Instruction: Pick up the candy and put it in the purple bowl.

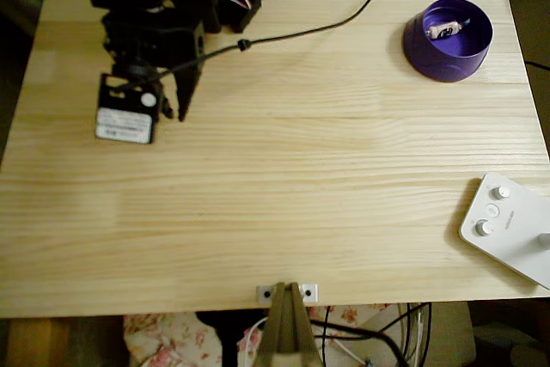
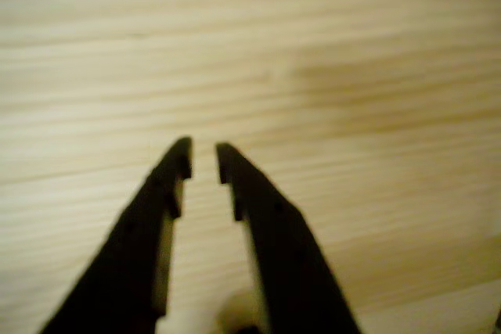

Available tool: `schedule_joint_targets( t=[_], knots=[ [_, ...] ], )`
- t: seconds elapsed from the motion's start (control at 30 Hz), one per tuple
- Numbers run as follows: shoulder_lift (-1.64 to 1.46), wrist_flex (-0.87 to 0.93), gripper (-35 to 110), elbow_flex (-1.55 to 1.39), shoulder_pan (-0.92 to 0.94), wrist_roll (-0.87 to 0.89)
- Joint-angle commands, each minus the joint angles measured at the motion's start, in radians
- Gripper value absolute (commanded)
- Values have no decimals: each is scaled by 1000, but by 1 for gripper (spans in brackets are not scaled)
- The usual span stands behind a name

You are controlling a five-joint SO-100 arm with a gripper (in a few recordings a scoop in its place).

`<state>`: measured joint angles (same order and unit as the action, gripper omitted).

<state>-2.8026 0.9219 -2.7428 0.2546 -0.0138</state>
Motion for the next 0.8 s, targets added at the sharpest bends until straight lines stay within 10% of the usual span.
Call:
schedule_joint_targets(
  t=[0.0, 0.77],
  knots=[
    [-141, -2, 3, -25, 51, -14],
    [-411, 109, 3, -232, 71, -11]
  ],
)
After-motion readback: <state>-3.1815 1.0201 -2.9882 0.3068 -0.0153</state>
